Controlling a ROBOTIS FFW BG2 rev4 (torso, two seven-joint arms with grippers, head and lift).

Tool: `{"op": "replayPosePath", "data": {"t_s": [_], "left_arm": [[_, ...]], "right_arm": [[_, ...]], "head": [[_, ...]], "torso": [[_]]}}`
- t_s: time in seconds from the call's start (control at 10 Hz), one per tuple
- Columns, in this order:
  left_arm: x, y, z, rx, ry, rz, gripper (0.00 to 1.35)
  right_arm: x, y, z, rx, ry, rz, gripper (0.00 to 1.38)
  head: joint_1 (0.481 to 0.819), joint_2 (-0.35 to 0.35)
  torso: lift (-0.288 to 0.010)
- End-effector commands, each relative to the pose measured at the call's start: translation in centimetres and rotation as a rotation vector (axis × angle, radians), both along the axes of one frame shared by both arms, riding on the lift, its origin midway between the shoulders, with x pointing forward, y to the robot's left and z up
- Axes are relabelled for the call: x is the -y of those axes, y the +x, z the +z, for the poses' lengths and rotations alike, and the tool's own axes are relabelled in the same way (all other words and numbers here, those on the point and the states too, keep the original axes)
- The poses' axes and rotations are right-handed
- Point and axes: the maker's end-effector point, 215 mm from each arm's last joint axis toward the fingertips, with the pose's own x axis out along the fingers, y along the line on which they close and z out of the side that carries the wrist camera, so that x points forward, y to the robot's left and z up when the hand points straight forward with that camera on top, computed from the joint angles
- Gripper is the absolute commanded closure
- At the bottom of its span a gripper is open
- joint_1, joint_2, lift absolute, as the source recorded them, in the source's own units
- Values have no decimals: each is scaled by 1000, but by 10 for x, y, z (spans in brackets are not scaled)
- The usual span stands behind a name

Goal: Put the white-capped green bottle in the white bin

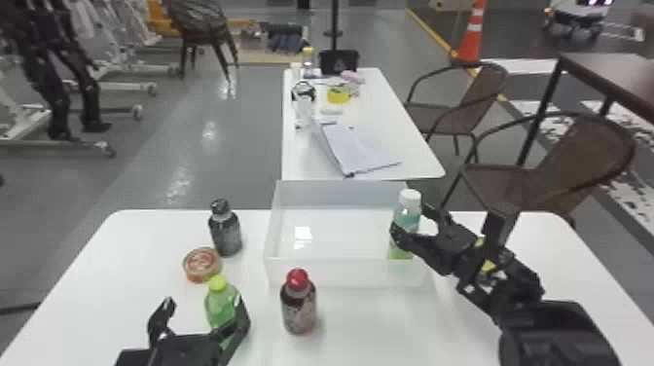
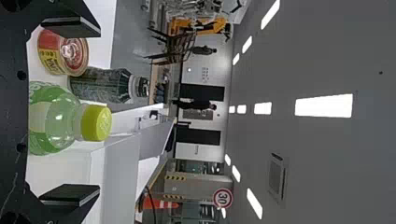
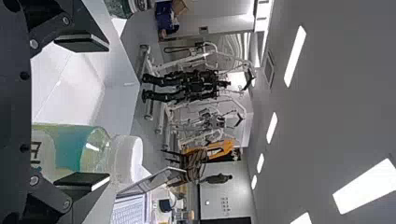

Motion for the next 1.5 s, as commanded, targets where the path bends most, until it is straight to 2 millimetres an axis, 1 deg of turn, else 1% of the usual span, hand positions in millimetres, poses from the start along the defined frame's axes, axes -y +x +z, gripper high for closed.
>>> {"op": "replayPosePath", "data": {"t_s": [0.0, 0.1, 0.2, 0.3, 0.4, 0.5, 0.6, 0.7, 0.8, 0.9, 1.0, 1.1, 1.3, 1.4], "left_arm": [[1, 0, 0, 0, -2, 0, 124], [0, 0, 0, 1, -3, 2, 122], [0, 0, 1, 3, -3, 2, 121], [1, 0, 2, 4, -3, 0, 121], [0, 0, 2, 4, -1, 1, 121], [0, 0, 2, 6, 1, 1, 121], [0, 0, 3, 7, 1, 3, 121], [0, 0, 3, 7, 1, 3, 121], [-1, 0, 2, 6, 2, 4, 121], [-1, 1, 3, 9, 2, 4, 121], [-1, 1, 4, 11, 4, 3, 121], [0, 1, 5, 12, 4, 0, 121], [-3, 0, 4, 14, 5, 7, 121], [0, 1, 5, 15, 7, 3, 124]], "right_arm": [[-1, -3, 1, 3, 7, 2, 288], [-2, -9, 3, 11, 19, 6, 288], [-8, -24, -3, 2, 22, 18, 286], [-4, -36, 1, 13, 24, 4, 285], [8, -50, 11, 36, 12, -41, 285], [23, -65, 16, 48, 13, -109, 283], [40, -79, 16, 41, 33, -154, 283], [46, -98, 1, 5, 36, -175, 283], [57, -108, -1, -6, 27, -194, 285], [67, -118, -8, -31, 24, -209, 283], [71, -128, -13, -54, 22, -213, 282], [68, -140, -19, -76, 19, -206, 282], [78, -163, -24, -99, -4, -239, 282], [83, -172, -37, -135, 2, -278, 280]], "head": [[549, 0], [549, 0], [549, 0], [549, 0], [549, 0], [549, 0], [549, 0], [549, 0], [549, 0], [549, 0], [549, 0], [549, 0], [549, 0], [549, 0]], "torso": [[-100], [-100], [-100], [-100], [-100], [-100], [-100], [-100], [-100], [-100], [-100], [-100], [-100], [-100]]}}
